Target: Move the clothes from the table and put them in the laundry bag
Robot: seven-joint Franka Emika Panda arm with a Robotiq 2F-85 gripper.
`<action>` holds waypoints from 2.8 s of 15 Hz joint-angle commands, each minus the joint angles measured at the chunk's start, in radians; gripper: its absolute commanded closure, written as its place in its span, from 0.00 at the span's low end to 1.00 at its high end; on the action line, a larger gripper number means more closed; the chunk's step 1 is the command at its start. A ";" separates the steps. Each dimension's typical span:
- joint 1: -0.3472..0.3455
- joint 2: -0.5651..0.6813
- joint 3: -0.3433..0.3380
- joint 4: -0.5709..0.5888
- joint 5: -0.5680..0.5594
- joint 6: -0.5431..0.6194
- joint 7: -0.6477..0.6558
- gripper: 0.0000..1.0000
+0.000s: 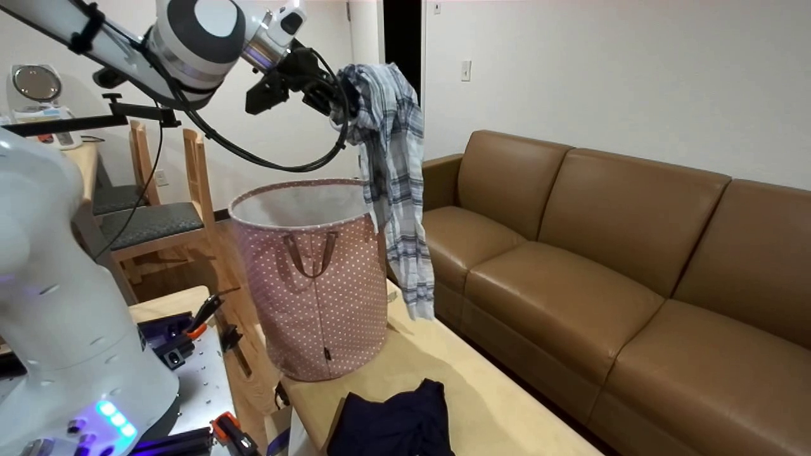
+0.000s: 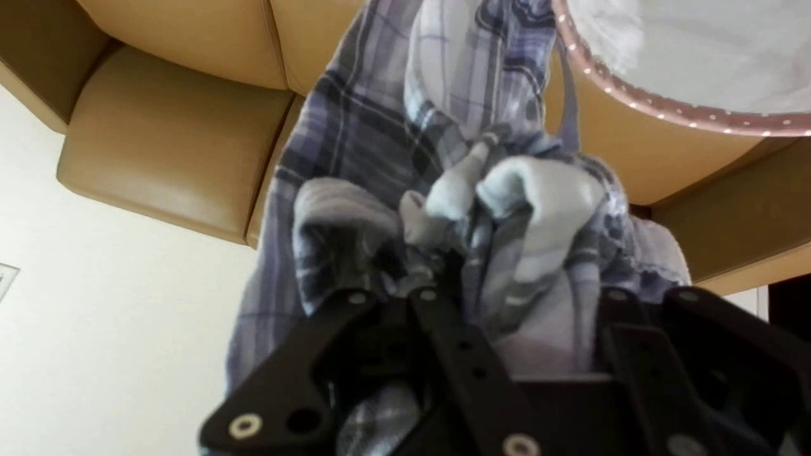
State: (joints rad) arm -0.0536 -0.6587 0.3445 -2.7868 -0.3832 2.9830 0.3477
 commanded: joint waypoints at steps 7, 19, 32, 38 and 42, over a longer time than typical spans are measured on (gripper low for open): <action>0.109 -0.122 0.030 0.005 -0.009 -0.088 0.000 0.89; 0.340 0.183 -0.032 -0.009 -0.005 -0.083 -0.042 0.90; 0.377 0.367 -0.488 0.001 0.011 0.104 -0.027 0.90; 0.498 0.490 -0.615 -0.001 0.058 0.093 -0.061 0.72; 0.498 0.471 -0.635 0.000 0.020 0.040 -0.025 0.34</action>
State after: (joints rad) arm 0.4516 -0.1679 -0.2846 -2.7863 -0.3510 3.0674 0.3170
